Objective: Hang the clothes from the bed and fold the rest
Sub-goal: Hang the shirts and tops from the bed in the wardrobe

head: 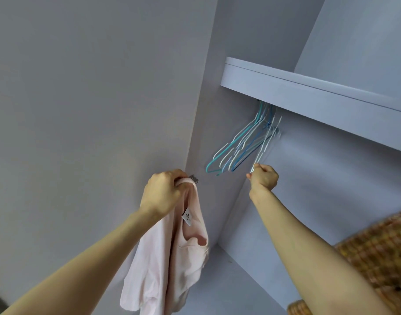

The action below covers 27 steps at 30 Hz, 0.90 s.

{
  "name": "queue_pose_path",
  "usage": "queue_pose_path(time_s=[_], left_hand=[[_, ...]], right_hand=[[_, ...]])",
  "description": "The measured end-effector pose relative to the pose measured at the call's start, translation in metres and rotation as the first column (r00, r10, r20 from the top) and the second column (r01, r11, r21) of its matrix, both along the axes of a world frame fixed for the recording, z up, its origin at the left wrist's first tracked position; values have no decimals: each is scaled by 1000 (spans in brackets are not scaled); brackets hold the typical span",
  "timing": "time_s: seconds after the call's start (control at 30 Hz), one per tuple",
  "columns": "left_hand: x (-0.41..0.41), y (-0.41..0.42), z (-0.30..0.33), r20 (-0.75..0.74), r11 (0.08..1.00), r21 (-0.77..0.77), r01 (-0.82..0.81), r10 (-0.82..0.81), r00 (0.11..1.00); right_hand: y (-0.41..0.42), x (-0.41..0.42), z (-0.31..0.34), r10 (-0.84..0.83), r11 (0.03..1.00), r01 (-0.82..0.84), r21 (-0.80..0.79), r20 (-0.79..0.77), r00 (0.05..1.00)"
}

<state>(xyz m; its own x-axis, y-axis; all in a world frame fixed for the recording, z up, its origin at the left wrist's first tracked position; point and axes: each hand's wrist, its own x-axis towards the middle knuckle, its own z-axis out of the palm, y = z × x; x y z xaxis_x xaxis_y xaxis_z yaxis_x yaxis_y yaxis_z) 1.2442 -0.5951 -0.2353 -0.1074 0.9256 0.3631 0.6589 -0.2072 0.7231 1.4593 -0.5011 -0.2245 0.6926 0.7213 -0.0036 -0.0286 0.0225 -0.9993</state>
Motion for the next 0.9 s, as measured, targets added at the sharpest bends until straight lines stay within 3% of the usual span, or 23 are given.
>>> queue_pose_path(time_s=[0.33,0.63,0.9], left_hand=[[-7,-16,-2,21,1000,-13,19,-19,1000],[-4,-43,-13,5,997,-69,22,-22,1000],[17,-56,-24,108,972,-178,156,-138,985]], right_hand=[[-14,6,7,-15,998,23,-61,124,992],[-68,26,-14,-1,999,-2,34,106,994],[-103,65,-3,81,997,-78,-22,179,981]])
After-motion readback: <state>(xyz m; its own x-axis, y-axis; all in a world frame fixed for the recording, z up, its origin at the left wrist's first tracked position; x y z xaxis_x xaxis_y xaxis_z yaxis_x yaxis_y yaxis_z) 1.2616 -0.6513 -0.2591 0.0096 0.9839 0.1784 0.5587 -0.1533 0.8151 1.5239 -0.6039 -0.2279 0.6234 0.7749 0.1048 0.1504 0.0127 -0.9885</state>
